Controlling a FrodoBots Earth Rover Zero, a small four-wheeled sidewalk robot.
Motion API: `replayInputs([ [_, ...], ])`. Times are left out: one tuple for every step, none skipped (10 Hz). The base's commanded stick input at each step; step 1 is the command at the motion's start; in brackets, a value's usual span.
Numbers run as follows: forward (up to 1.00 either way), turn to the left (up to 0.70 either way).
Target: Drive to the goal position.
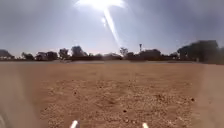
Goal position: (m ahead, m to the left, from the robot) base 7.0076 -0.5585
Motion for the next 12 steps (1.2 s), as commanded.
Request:
replayInputs([
  [1.00, 0.27],
  [1.00, 0.27],
  [1.00, 0.27],
  [1.00, 0.27],
  [1.00, 0.27],
  [1.00, 0.27],
  [1.00, 0.27],
  [1.00, 0.27],
  [1.00, 0.27],
  [1.00, 0.27],
  [1.00, 0.27],
  [1.00, 0.27],
])
